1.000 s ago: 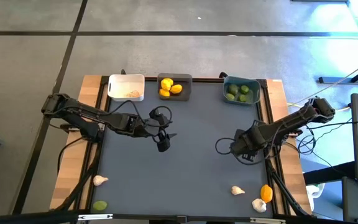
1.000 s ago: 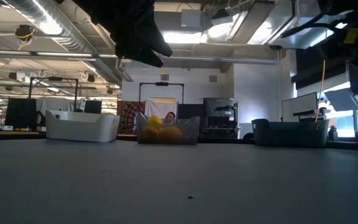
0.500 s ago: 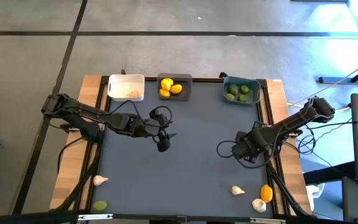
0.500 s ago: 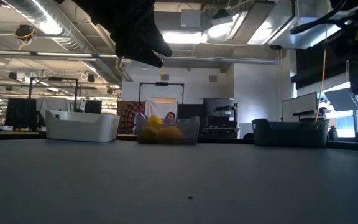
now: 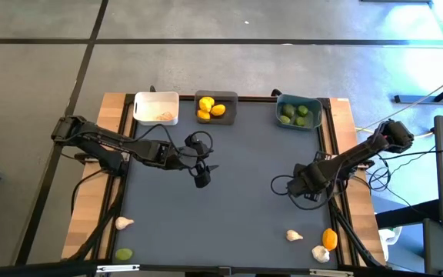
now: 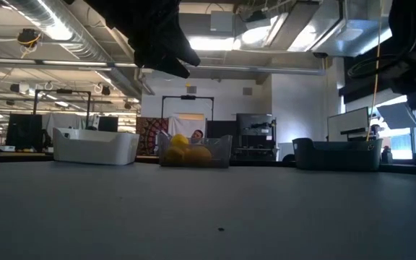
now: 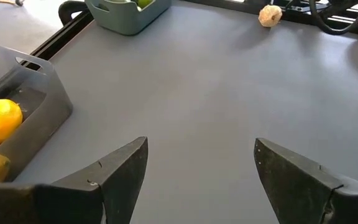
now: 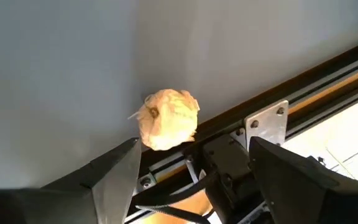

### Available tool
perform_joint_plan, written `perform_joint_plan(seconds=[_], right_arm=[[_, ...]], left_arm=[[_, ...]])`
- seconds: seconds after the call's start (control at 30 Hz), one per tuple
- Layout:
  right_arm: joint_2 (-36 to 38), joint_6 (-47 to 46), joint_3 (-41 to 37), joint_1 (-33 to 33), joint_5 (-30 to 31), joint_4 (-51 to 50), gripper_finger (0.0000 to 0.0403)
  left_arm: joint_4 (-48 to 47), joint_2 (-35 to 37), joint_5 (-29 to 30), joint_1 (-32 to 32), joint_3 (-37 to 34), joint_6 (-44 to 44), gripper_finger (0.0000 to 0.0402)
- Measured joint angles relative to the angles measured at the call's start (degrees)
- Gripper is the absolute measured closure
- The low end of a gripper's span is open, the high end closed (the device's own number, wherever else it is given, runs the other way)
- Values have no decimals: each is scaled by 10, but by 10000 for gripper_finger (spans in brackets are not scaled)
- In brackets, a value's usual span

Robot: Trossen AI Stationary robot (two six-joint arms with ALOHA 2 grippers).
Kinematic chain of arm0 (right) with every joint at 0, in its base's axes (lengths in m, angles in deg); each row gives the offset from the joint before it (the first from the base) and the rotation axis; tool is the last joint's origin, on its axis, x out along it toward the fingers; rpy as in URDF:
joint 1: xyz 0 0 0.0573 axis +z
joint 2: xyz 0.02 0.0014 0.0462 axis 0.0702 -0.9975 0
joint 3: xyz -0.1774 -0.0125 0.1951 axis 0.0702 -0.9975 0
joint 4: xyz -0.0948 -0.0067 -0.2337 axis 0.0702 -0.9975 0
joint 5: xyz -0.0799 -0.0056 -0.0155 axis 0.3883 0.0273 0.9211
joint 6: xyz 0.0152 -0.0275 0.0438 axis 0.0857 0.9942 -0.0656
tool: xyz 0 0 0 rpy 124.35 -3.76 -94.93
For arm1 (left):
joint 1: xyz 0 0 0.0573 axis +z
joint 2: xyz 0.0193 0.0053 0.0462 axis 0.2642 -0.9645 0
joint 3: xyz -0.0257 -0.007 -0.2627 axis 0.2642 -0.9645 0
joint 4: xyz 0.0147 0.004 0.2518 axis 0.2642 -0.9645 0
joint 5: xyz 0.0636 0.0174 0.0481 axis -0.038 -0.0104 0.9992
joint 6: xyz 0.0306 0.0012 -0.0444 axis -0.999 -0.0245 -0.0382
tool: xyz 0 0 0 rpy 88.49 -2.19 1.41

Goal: Sort produce into baskets
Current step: Put the garlic into the white bin

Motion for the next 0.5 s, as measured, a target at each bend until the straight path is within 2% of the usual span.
perform_joint_plan(seconds=[0.3, 0.5], right_arm=[[-3, -27, 0, 0, -8, 8, 138], [-46, -51, 0, 0, -16, 7, 137]], left_arm=[[5, 0, 0, 0, 0, -3, 112], [6, 0, 0, 0, 0, 1, 112]])
